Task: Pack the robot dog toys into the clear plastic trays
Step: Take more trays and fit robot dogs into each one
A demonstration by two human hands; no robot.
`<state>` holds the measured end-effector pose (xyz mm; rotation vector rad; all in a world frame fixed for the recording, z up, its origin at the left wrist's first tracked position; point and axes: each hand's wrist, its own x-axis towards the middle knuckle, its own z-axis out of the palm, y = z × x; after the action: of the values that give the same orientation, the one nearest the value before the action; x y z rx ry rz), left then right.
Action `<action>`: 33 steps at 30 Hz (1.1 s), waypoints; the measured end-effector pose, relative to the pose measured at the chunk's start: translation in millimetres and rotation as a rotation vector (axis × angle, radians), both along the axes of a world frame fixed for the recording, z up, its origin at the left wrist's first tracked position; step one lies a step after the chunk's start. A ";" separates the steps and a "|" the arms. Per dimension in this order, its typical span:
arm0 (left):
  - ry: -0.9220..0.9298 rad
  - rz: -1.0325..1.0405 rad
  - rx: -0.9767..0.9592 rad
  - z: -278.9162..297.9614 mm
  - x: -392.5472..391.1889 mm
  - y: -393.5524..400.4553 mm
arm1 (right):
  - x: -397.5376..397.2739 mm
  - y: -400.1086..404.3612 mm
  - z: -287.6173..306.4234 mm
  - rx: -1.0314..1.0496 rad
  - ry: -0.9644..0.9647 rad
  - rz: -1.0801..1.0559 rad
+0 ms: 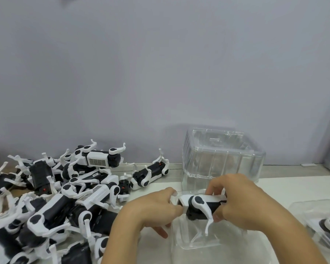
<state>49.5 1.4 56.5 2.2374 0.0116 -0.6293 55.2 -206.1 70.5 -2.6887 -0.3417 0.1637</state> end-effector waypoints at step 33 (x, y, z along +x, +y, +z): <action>-0.181 0.093 0.200 -7.6 9.0 -8.4 | 2.1 6.6 -10.8 -0.049 -0.002 -0.022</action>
<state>58.6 -7.0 48.8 2.4645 0.0899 -0.3878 57.4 -199.5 59.8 -2.7400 -0.3119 0.1647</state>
